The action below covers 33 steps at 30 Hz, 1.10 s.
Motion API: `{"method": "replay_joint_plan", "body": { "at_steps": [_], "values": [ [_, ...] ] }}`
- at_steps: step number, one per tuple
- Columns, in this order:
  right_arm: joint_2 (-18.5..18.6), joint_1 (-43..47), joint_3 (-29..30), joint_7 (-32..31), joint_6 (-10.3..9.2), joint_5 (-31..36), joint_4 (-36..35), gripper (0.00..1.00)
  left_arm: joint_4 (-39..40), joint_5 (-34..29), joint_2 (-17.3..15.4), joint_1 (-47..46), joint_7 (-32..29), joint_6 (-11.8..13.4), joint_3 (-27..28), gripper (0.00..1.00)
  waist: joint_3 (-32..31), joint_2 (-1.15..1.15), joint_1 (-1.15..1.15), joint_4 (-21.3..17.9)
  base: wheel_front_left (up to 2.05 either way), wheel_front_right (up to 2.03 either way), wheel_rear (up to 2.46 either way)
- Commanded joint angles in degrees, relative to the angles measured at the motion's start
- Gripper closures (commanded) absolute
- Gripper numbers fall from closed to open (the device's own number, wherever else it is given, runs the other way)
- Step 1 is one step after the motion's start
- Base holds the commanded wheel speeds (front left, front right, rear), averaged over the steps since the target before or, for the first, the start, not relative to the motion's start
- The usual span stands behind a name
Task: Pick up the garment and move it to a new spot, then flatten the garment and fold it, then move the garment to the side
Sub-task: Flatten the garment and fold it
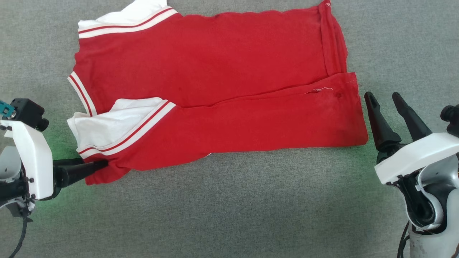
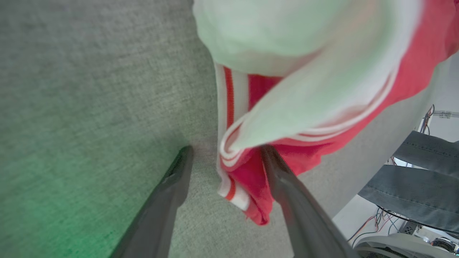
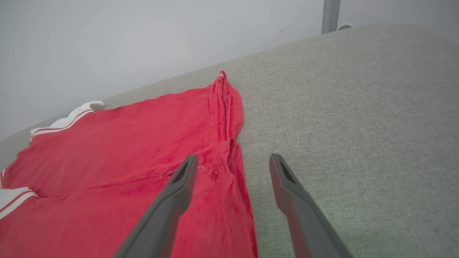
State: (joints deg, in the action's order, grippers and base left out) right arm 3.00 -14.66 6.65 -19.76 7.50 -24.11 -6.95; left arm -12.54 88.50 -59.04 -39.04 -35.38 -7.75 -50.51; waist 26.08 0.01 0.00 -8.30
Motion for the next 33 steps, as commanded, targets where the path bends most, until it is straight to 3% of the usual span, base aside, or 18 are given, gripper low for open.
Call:
{"method": "replay_joint_plan", "body": {
  "at_steps": [1,2,3,6,13,23,24,25,26,33],
  "values": [
    [-0.1,0.4,-0.2,-0.7,-0.03,0.6,-0.5,0.0,-0.5,0.1,6.1,1.9,-0.4,0.5,-2.9,0.35,0.3,-0.01,0.0,-0.1,0.0,0.0,0.0],
    [0.1,0.5,-0.5,-1.4,-0.03,0.8,-0.8,0.0,-0.2,0.2,6.4,1.6,-0.6,0.5,-2.9,0.81,0.4,-0.01,0.0,-0.2,0.0,0.0,0.0],
    [0.5,0.6,-0.9,-2.3,-0.03,1.2,-1.1,0.0,0.0,0.5,6.4,1.5,-0.8,0.4,-2.9,1.0,0.6,-0.01,0.0,-0.2,0.0,0.0,0.0],
    [1.8,0.9,-2.2,-4.8,-0.03,2.1,-1.5,0.0,0.6,0.5,6.3,1.3,-0.9,0.3,-2.8,1.0,0.9,-0.01,0.0,-0.2,0.0,0.0,0.0],
    [6.8,1.8,-6.9,-18.3,-0.03,4.1,-3.8,0.0,2.1,1.7,4.8,0.9,0.9,0.4,-0.7,1.0,1.7,-0.01,0.0,0.3,0.0,0.0,0.0],
    [9.2,-1.1,-9.3,-33.1,-0.03,7.9,-2.7,0.0,6.5,-2.5,3.4,-0.5,4.4,0.4,-0.2,1.0,3.6,-0.01,0.0,1.7,0.0,0.0,0.0],
    [9.0,-1.3,-9.5,-33.8,-0.03,7.7,-2.4,0.13,6.8,-2.4,3.5,-0.5,4.7,0.4,-0.3,1.0,3.7,-0.01,0.0,1.8,0.0,0.0,0.0],
    [9.0,-1.4,-9.9,-34.5,-0.03,7.6,-2.2,0.61,7.1,-2.4,3.6,-0.5,5.0,0.4,-0.3,1.0,3.7,-0.01,0.0,2.0,0.0,0.0,0.0],
    [8.9,-1.5,-9.7,-34.8,-0.03,7.9,-2.1,1.0,7.4,-2.4,3.7,-0.4,5.4,0.4,-0.3,1.0,3.7,-0.01,0.0,2.1,0.0,0.0,0.0],
    [8.9,-0.6,-8.1,-34.1,-0.08,8.3,-2.9,1.0,10.6,-4.8,1.8,1.3,10.9,0.4,-0.3,1.0,2.6,-0.01,0.0,2.9,0.0,0.0,0.0]
  ]
}}
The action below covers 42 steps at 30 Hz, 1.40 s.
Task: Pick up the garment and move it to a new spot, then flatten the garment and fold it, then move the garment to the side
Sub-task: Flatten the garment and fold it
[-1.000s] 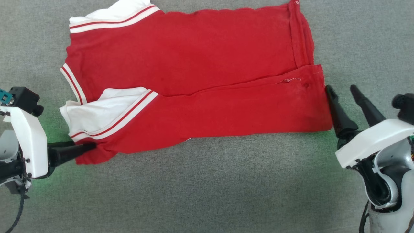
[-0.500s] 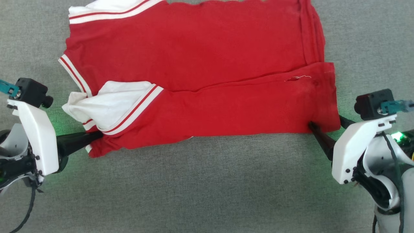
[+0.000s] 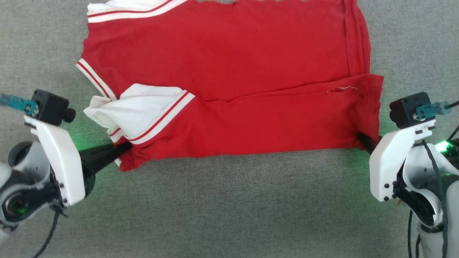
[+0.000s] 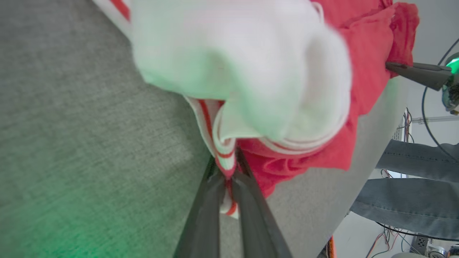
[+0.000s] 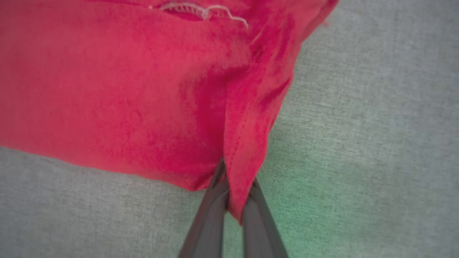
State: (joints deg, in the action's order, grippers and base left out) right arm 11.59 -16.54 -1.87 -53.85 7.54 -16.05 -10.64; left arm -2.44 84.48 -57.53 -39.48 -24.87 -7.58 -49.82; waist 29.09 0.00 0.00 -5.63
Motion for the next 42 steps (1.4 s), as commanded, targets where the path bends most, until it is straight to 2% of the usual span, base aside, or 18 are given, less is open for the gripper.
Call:
{"method": "replay_joint_plan", "body": {
  "at_steps": [1,7,8,14,21,22,23,24,25,32,36,38,42],
  "values": [
    [0.5,1.7,0.6,-0.1,-0.12,0.1,0.5,1.0,1.3,-1.0,-0.4,2.3,1.4,0.2,-1.2,1.0,-0.6,0.0,0.0,0.4,0.0,0.0,0.0],
    [2.2,4.6,2.1,-0.7,-0.11,-0.4,-2.0,1.0,7.5,-1.3,-4.6,6.2,6.8,0.2,-2.0,1.0,-2.0,0.0,0.0,1.6,0.0,0.0,0.0],
    [2.9,5.8,2.3,-1.4,-0.11,-0.8,-3.0,1.0,9.4,-1.8,-6.2,7.5,8.2,0.2,-2.6,1.0,-2.5,0.0,0.0,2.1,0.0,0.0,0.0],
    [5.9,10.5,3.0,-5.3,-0.11,-3.0,-6.8,1.0,14.8,-1.9,-10.4,10.9,10.6,0.2,-4.5,1.0,-3.1,0.0,0.0,3.2,0.0,0.0,0.0],
    [6.6,13.4,5.4,-5.8,-0.11,-4.3,-10.3,1.0,16.6,-1.1,-11.9,12.9,14.0,0.2,-5.1,1.0,-3.3,0.0,0.0,3.5,0.0,0.0,0.0],
    [6.5,13.3,5.6,-5.0,-0.11,-4.2,-10.4,0.85,16.3,-1.2,-11.8,13.0,14.6,0.2,-5.2,1.0,-3.4,0.0,0.0,3.5,0.0,0.0,0.0],
    [6.2,13.1,6.0,-4.1,-0.11,-4.0,-10.5,0.56,16.0,-1.4,-11.5,13.0,15.1,0.2,-5.2,1.0,-3.6,0.0,0.0,3.5,0.0,0.0,0.0],
    [5.8,13.0,6.6,-3.1,-0.11,-3.8,-10.5,0.36,15.6,-1.7,-11.3,12.9,15.7,0.2,-5.1,0.56,-3.7,0.0,0.0,3.6,0.0,0.0,0.0],
    [5.3,12.8,7.2,-2.0,-0.11,-3.5,-10.5,0.0,15.2,-1.3,-11.0,12.9,16.3,0.2,-5.1,0.0,-3.8,0.0,0.0,3.6,0.0,0.0,0.0],
    [2.0,11.6,10.2,8.2,-0.1,-1.6,-13.0,0.0,13.3,0.5,-12.4,13.8,21.5,0.2,-3.3,0.0,-5.0,0.0,0.0,3.1,0.0,0.0,0.0],
    [-1.1,9.6,9.2,18.7,-0.09,0.2,-14.1,0.0,9.6,1.2,-12.9,12.0,27.0,0.2,-0.1,0.0,-5.3,0.0,0.0,1.9,0.0,0.0,0.0],
    [-3.3,8.7,8.2,24.2,-0.09,1.2,-14.0,0.0,6.7,-0.9,-13.1,10.2,29.4,0.2,1.5,0.0,-5.1,0.0,0.0,1.0,0.0,0.0,0.0],
    [-6.7,7.9,6.3,33.9,-0.08,3.4,-12.8,0.0,-0.2,-2.8,-11.0,5.3,32.0,0.2,4.3,0.0,-4.0,0.0,0.0,-1.6,0.0,0.0,0.0]
  ]
}}
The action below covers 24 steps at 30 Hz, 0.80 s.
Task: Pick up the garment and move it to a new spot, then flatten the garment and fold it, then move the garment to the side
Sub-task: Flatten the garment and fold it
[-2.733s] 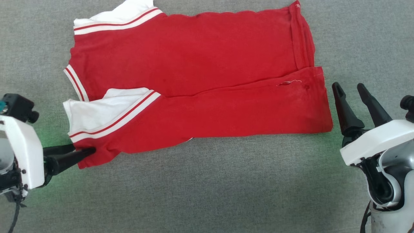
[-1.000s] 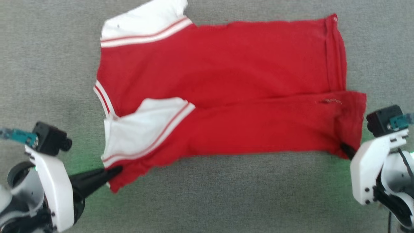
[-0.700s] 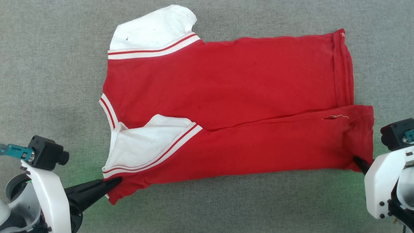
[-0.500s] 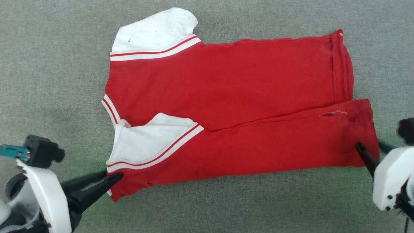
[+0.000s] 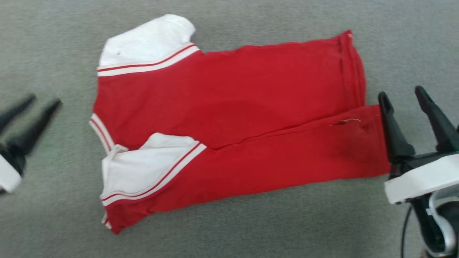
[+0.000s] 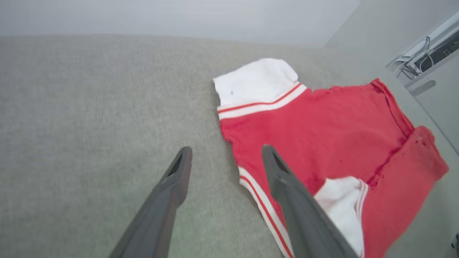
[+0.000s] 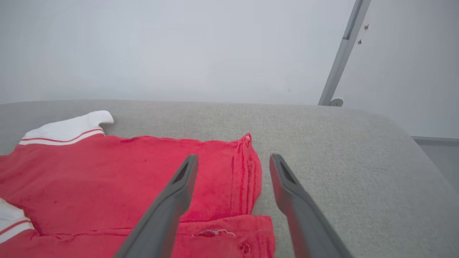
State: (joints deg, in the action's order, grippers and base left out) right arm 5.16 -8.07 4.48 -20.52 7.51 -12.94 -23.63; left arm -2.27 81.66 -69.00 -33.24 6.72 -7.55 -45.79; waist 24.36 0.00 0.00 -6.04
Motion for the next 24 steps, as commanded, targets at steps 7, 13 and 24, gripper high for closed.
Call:
{"method": "replay_joint_plan", "body": {
  "at_steps": [7,13,24],
  "values": [
    [-2.3,-0.8,-4.0,9.8,-0.05,-0.6,3.0,0.0,-11.9,-5.0,3.9,-15.8,-4.0,0.1,2.9,0.0,4.5,0.0,0.0,-7.4,0.0,0.0,0.0],
    [-2.3,0.5,-5.1,13.7,-0.05,-3.9,5.1,0.0,-18.6,-6.3,5.9,-26.8,-17.2,0.1,-0.4,0.0,7.0,0.0,0.0,-12.0,0.0,0.0,0.0],
    [-2.3,3.6,-7.2,17.6,-0.05,-6.9,7.1,0.0,-19.2,-3.5,1.9,-35.9,-42.6,0.1,-8.5,0.0,9.2,0.0,0.0,-15.6,0.0,0.0,0.0]
  ]
}}
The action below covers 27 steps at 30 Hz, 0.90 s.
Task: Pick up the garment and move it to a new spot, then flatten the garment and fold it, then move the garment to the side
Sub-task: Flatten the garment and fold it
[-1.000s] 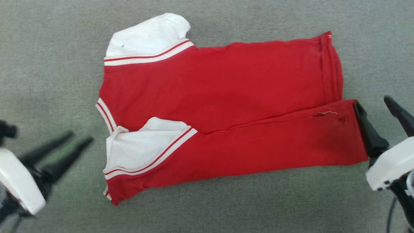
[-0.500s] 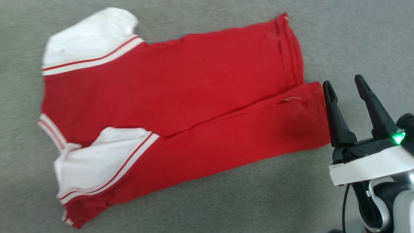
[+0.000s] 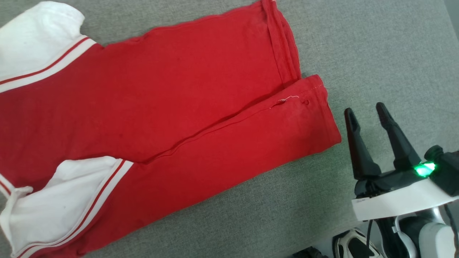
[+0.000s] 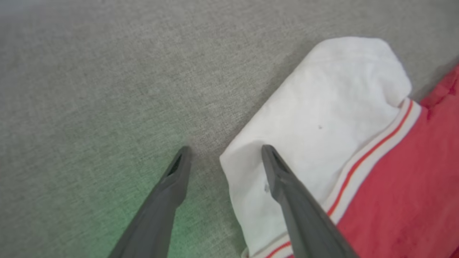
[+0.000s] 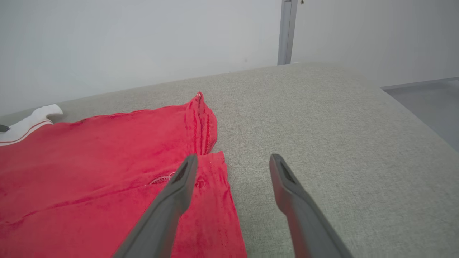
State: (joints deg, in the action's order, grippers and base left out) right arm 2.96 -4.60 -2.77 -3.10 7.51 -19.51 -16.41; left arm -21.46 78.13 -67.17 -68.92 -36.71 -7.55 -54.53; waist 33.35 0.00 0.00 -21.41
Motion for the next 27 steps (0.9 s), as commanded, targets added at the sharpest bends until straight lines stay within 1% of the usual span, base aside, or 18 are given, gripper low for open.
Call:
{"method": "replay_joint_plan", "body": {
  "at_steps": [1,5,6,7,8,11,15,19,21,24,27],
  "values": [
    [-0.1,0.2,-0.2,0.4,-0.05,-0.4,0.0,0.0,0.2,0.1,0.0,-0.6,-0.7,0.1,-0.4,0.0,0.5,0.0,0.0,-0.5,0.0,0.0,0.0],
    [-0.1,0.1,-0.7,1.1,-0.05,-0.7,0.6,0.0,1.1,4.2,1.1,-1.1,-5.9,0.1,-1.6,0.0,1.1,0.0,0.0,-0.6,0.0,0.0,0.0],
    [-0.1,-0.3,-0.8,0.9,-0.05,-0.6,0.8,0.0,1.2,4.9,1.1,-1.3,-6.3,0.1,-1.6,0.26,1.2,0.0,0.0,-0.5,0.0,0.0,0.0],
    [-0.1,-0.8,-1.0,0.7,-0.05,-0.5,0.9,0.0,1.8,4.7,1.0,-1.5,-6.6,0.1,-1.8,0.56,1.3,0.0,0.0,-0.5,0.0,0.0,0.0],
    [-0.1,-1.4,-1.3,0.2,-0.05,-0.1,1.0,0.0,2.1,4.4,1.0,-1.7,-6.4,0.1,-2.0,1.0,1.5,0.0,0.0,-0.4,0.0,0.0,0.0],
    [-0.1,-4.4,-2.8,-2.2,-0.05,1.0,1.4,0.0,2.2,4.7,1.2,-2.3,-5.4,0.1,-2.1,1.0,1.8,0.0,0.0,-0.1,0.0,0.0,0.0],
    [-0.1,-11.9,-5.2,-9.9,-0.05,2.4,3.9,0.0,2.6,4.1,1.7,-3.1,-4.5,0.1,-2.5,1.0,2.3,0.0,0.0,0.9,0.0,0.0,0.0],
    [0.6,-22.3,-6.7,-19.4,-0.05,4.7,8.8,0.0,4.0,3.9,3.1,-4.3,-3.6,0.1,-3.1,1.0,3.0,0.0,0.0,3.0,0.0,0.0,0.0],
    [1.3,-27.0,-6.8,-24.1,-0.05,4.3,12.2,0.0,5.0,3.6,4.0,-4.9,-3.1,0.1,-3.6,1.0,3.4,0.0,0.0,4.4,0.0,0.0,0.0],
    [2.6,-34.2,-5.7,-30.1,-0.05,3.7,16.9,0.0,6.1,3.5,4.8,-5.8,-2.1,0.1,-4.1,1.0,4.2,0.0,0.0,6.2,0.0,0.0,0.0],
    [3.1,-40.2,-4.1,-35.4,-0.05,2.9,22.1,0.0,6.5,3.5,5.5,-6.7,-1.4,0.1,-4.8,1.0,4.9,0.0,0.0,7.5,0.0,0.0,0.0]
  ]
}}
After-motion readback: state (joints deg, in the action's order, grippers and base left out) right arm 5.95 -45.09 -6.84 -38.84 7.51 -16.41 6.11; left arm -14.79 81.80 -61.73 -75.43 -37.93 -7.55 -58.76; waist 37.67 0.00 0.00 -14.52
